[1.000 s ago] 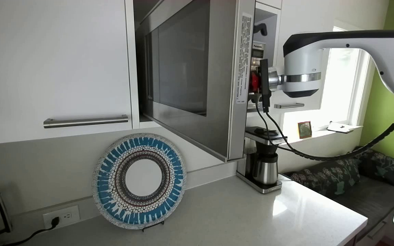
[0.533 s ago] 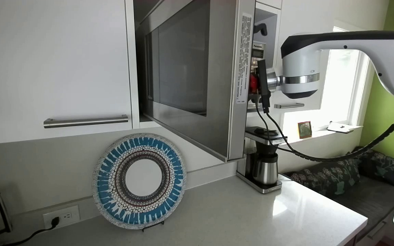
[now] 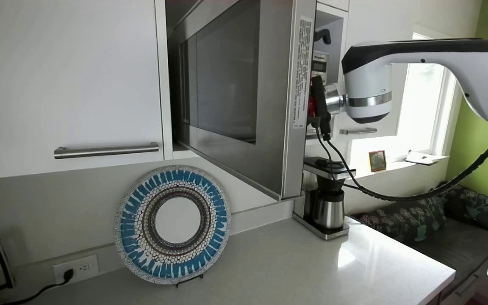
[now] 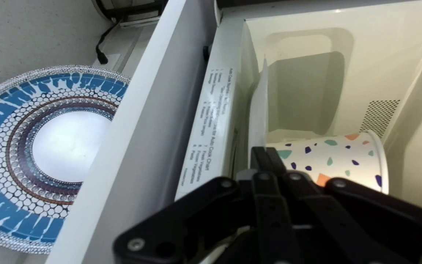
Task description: Put the white plate with a paper cup on it inside the microwave
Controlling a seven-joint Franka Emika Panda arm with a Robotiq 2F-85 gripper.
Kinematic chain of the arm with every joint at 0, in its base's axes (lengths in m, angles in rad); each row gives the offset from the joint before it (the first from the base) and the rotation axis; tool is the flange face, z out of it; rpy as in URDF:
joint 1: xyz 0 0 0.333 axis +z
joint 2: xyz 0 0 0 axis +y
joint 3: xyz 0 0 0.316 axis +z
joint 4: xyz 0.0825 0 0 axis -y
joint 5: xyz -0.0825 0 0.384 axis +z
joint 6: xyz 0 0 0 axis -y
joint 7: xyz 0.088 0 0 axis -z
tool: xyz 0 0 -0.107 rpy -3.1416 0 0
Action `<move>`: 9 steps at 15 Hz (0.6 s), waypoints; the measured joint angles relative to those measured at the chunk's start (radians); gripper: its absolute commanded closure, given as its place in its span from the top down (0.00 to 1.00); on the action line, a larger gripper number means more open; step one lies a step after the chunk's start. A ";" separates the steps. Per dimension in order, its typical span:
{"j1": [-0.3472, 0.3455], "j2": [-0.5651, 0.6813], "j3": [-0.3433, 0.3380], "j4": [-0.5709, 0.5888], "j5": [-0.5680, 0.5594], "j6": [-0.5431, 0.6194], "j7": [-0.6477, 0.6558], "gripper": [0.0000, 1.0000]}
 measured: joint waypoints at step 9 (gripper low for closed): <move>0.012 0.025 0.012 0.036 -0.111 0.070 0.043 0.00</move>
